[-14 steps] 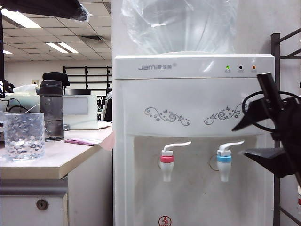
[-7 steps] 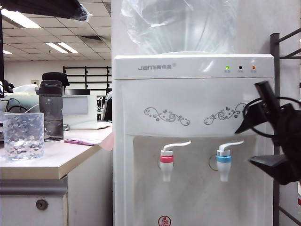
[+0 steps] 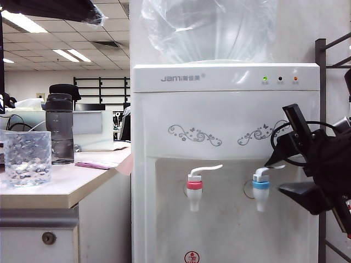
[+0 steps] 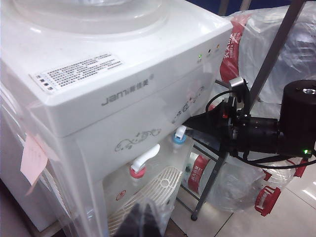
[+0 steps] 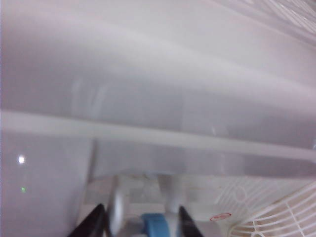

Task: Pick up the plastic mug from the left desk, go to the cold water outlet of the water dispenser, press the vertical switch to get some water, then put the mug back on the desk.

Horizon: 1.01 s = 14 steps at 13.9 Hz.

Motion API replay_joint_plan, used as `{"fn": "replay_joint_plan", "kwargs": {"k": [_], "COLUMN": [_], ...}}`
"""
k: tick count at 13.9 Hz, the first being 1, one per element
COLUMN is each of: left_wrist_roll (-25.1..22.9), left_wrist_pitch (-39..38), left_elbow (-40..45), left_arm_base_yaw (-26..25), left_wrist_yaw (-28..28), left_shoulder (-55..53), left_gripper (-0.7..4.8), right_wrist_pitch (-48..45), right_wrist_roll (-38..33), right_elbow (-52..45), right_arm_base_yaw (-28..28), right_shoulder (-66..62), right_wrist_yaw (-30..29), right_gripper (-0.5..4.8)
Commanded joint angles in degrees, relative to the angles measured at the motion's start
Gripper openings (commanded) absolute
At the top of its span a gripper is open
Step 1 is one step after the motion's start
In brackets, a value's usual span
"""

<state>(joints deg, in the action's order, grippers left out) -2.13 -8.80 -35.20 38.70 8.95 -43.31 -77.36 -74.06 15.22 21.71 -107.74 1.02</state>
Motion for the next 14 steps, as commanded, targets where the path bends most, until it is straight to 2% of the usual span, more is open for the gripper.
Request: {"fn": "replay_joint_plan", "kwargs": {"k": [1,3,9,10,11,12,13,14], "left_wrist_roll": [-0.46,-0.46,-0.46,-0.46,-0.46,-0.46,-0.46,-0.46], "left_wrist_pitch": [0.70,0.72,0.70,0.68,0.68,0.70,0.68,0.66], "left_elbow": [-0.35,-0.35,-0.35,-0.35,-0.35,-0.35,-0.35,-0.35], "left_arm_base_yaw": [0.11,0.11,0.11,0.11,0.11,0.11,0.13,0.11], "left_wrist_yaw": [0.26,0.26,0.31,0.31,0.31,0.28,0.31,0.31], "left_shoulder": [0.04,0.04,0.04,0.04,0.04,0.04,0.04,0.04], "left_gripper": [-0.06,-0.06,-0.06,-0.06,-0.06,-0.06,-0.06,-0.06], "right_wrist_pitch": [-0.24,-0.31,-3.58,-3.63,-3.63,-3.63,-3.63,-3.63], "right_wrist_roll": [0.22,0.20,-1.03,-1.14,-1.09,-0.68,-0.70,-0.66], "right_elbow": [0.09,-0.02,-6.60,-7.43,-7.43,-7.43,-7.48,-7.48], "right_arm_base_yaw": [-0.11,-0.11,-0.02,0.11,0.09,0.09,0.09,0.09], "right_shoulder": [0.13,0.13,0.20,0.20,0.20,0.20,0.20,0.20], "right_wrist_yaw": [2.97,2.49,2.78,1.40,0.13,-0.96,-2.43,-3.48], "right_gripper": [0.76,0.00,-0.06,-0.05,0.19,1.81,3.19,3.15]}}
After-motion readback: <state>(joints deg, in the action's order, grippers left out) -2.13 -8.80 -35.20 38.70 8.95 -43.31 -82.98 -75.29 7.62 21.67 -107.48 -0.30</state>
